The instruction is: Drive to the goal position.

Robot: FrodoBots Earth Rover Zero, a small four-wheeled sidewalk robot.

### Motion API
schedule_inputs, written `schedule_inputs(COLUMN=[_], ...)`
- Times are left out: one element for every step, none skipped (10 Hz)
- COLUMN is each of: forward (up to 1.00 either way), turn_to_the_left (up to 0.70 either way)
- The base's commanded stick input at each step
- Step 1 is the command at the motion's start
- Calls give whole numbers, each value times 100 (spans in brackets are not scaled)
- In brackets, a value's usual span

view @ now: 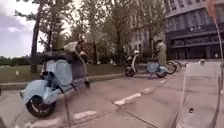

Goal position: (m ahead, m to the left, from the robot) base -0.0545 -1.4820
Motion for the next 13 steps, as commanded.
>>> schedule_inputs(forward=[39,70,70,70,70,70,70,70,70,70,70,19,0], turn_to_the_left=[0,0,0,0,0,0,0,0,0,0,0,-25,-55])
